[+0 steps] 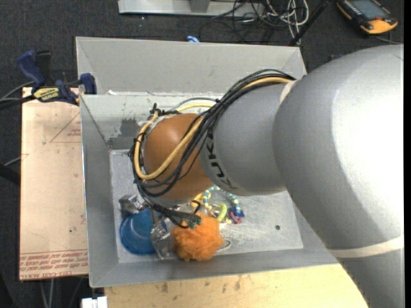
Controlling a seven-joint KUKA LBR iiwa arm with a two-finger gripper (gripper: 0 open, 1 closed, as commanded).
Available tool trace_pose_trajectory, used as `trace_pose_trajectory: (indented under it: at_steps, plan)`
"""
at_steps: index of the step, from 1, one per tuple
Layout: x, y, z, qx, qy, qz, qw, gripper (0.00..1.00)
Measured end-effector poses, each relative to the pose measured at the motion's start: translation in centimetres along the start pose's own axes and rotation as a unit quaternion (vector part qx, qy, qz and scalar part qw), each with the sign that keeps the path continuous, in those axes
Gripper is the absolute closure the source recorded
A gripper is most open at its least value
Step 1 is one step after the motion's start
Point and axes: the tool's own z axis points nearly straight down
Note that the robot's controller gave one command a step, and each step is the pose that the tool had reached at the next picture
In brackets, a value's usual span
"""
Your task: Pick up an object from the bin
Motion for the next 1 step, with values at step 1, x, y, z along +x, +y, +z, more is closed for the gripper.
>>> trace_pose_trajectory:
  at_steps: [1]
  plan:
    - [0.0, 0.0, 0.0, 0.0, 0.0, 0.0, 1.0, 1.0]
